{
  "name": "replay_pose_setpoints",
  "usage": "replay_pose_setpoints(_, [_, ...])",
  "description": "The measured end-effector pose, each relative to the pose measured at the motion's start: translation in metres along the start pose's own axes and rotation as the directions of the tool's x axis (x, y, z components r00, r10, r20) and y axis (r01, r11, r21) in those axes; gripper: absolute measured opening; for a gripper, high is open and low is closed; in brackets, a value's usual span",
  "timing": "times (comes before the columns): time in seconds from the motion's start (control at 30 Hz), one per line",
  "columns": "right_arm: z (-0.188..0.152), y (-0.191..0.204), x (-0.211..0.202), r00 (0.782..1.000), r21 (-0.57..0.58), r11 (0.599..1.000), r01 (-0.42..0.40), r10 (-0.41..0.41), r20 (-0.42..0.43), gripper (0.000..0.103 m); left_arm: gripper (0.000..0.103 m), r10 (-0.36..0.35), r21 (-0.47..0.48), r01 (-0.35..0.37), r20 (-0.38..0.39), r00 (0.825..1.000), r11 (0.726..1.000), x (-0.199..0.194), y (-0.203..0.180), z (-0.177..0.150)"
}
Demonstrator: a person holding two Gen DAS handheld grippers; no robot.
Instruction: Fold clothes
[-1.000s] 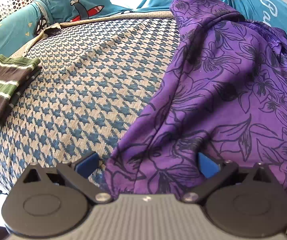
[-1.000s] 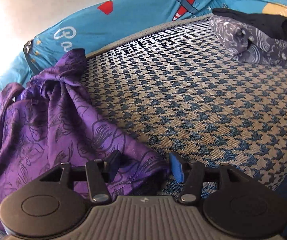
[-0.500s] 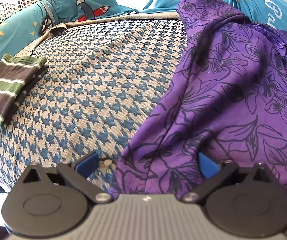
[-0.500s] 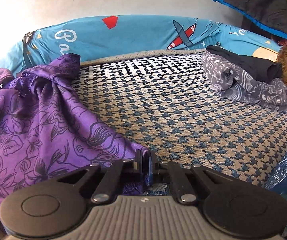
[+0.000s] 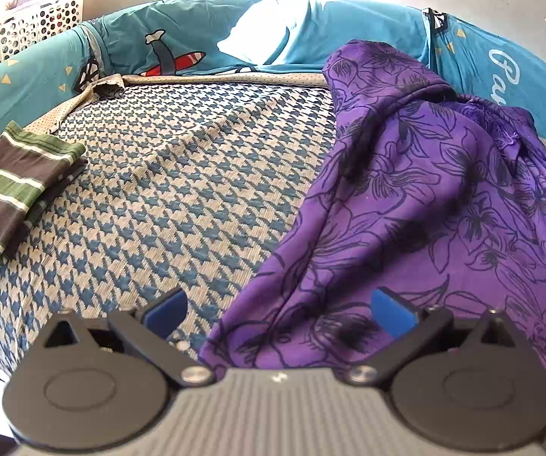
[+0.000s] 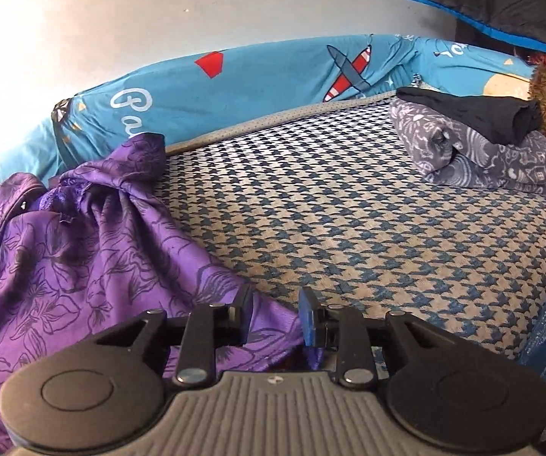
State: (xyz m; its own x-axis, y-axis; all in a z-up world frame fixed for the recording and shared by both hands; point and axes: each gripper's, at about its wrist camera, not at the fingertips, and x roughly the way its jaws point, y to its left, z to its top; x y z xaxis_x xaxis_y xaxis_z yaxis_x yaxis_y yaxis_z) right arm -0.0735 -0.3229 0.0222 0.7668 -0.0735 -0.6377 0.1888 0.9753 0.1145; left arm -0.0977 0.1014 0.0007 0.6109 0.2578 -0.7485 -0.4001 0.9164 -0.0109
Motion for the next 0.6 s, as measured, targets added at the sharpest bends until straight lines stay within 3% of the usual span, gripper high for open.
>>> replay_pose_setpoints(0.2, [0.01, 0.026, 0.009, 0.996, -0.073, 0.993, -0.088, 0.087, -0.02, 0.034, 0.103, -0.039, 0.018, 0.039, 0.001, 0.999, 0.999, 0.006, -0.017, 0.009])
replay_pose_setpoints(0.5, [0.026, 0.07, 0.03, 0.969, -0.171, 0.954, -0.248, 0.239, -0.069, 0.035, 0.103, -0.076, 0.114, 0.074, 0.014, 0.997, 0.991, 0.025, -0.052, 0.033])
replay_pose_setpoints(0.6, [0.033, 0.081, 0.042, 0.963, -0.192, 0.944, -0.267, 0.254, -0.093, 0.036, 0.103, -0.084, 0.133, 0.081, 0.021, 0.996, 0.988, 0.032, -0.059, 0.042])
